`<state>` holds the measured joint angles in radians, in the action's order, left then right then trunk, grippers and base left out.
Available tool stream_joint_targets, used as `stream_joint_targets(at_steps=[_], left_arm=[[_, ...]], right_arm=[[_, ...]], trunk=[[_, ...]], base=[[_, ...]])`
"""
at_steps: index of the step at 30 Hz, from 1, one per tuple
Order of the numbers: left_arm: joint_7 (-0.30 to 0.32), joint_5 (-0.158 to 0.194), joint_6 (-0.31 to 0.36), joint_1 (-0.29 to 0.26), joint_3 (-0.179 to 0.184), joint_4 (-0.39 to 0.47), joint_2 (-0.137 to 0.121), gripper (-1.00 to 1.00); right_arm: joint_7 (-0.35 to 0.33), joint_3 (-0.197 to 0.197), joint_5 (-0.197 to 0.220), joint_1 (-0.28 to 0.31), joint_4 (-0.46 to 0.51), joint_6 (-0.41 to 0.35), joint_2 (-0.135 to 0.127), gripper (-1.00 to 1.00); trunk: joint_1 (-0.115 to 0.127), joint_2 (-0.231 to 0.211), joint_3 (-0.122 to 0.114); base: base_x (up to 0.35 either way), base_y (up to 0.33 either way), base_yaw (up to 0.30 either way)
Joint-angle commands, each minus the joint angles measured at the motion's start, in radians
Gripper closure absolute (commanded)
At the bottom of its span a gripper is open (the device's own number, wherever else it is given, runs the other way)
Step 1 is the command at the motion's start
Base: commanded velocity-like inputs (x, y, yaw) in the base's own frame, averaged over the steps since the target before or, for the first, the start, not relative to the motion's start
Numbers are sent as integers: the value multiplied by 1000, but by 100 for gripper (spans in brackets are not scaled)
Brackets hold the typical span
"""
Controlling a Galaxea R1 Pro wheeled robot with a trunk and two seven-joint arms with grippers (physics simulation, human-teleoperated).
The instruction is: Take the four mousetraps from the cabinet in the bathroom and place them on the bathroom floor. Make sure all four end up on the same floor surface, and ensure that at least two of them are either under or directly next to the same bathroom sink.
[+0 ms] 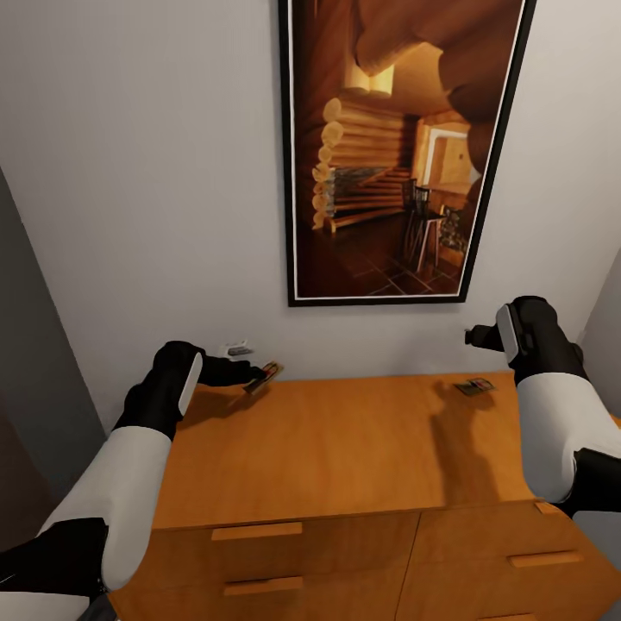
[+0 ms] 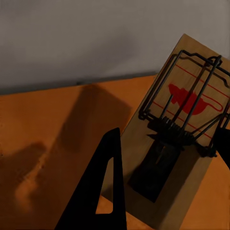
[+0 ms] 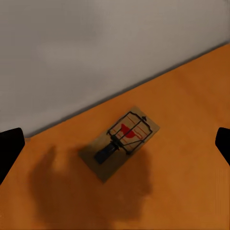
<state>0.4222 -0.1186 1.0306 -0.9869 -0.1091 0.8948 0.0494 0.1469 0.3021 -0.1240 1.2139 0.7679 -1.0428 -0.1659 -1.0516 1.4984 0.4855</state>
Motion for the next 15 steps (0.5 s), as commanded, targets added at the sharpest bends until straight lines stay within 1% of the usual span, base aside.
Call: stream_joint_targets(at_steps=[1,6,15], left_arm=[[9,-10,3,-1,-4,1,1,100],[9,-9,2,-1,-4,-8,1,100],[8,-10,2,-1,-4,-17,1,100]], right_arm=[[-6,2,-10,1,1,-4,0,-100],[-4,2,-9,1,1,-4,0,-100],[0,2,-11,1,1,-4,2,-100]], trunk=[[0,1,1],[0,1,1],[0,1,1]], base=[[188,0,0],[190,0,0],[38,0,0]])
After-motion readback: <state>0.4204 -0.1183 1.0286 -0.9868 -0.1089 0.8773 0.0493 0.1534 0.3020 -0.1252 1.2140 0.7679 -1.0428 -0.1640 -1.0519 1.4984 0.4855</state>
